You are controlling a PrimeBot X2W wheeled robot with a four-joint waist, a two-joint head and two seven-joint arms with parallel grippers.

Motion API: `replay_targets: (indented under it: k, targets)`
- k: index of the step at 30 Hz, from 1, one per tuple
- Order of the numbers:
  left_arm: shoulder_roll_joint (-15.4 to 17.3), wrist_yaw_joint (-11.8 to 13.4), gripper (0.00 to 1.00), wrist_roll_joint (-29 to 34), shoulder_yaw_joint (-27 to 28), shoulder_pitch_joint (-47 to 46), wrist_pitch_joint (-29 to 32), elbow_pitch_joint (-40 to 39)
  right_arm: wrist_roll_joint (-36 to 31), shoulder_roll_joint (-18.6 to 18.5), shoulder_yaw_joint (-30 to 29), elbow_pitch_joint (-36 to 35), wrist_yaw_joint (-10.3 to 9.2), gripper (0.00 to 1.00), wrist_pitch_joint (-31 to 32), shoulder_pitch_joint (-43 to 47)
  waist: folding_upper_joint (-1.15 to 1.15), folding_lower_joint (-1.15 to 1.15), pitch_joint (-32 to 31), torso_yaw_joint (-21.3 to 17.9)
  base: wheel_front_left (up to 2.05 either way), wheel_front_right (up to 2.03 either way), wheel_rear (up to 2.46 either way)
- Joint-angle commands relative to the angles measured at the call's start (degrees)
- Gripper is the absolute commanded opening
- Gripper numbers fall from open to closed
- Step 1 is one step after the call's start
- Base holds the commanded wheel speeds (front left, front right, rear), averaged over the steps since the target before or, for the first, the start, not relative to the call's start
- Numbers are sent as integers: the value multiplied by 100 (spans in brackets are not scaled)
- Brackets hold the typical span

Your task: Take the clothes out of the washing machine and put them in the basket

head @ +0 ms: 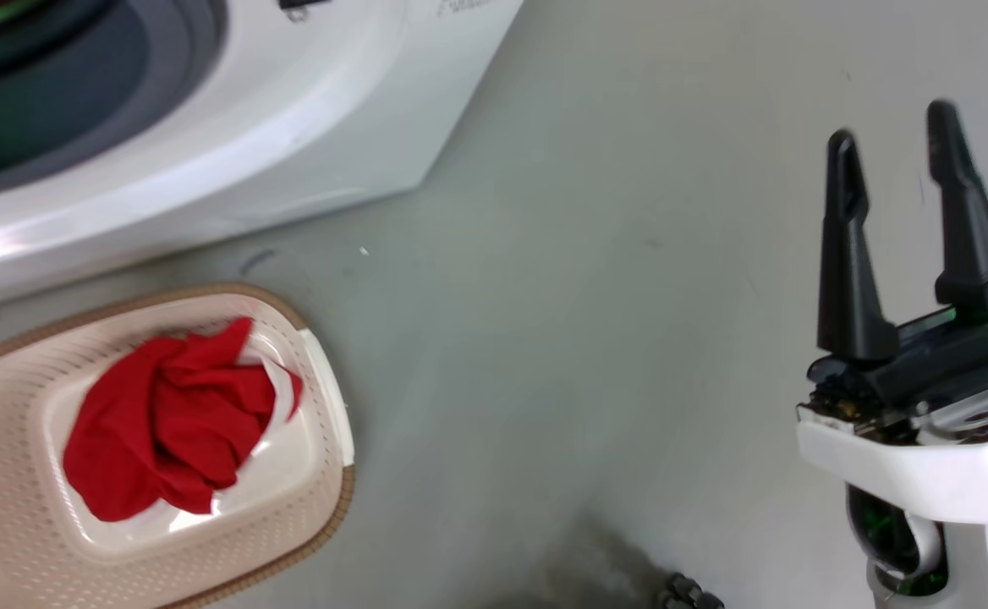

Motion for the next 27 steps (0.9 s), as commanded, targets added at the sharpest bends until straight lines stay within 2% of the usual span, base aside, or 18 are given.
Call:
replay_targets:
  k: [1, 6, 11, 22, 27]
  targets:
    - [-85, -5, 0, -99, 8, 305, -337, 7, -79, -2, 10, 64, -4, 100, -11, 109, 0, 0, -392, 188, 0, 0, 0]
    - [-279, 14, 0, -246, 47, 974, -1187, 61, -231, -3, -17, 249, -4, 100, -11, 310, 0, 0, -861, 306, 0, 0, 0]
    - [-444, 95, 0, -311, 71, 1567, -1616, -22, -371, -3, -36, 413, -4, 100, -11, 541, 0, 0, -1292, 429, 0, 0, 0]
    - [-653, 564, 0, -329, 278, 3002, -1775, -1258, -683, -3, -8, 708, -4, 100, -11, 1065, 0, 0, -2238, 713, 0, 0, 0]
    - [-608, 780, 0, -327, 393, 3758, -1778, -1935, -737, -2, 14, 788, -4, 100, -11, 1244, 0, 0, -2553, 761, 0, 0, 0]
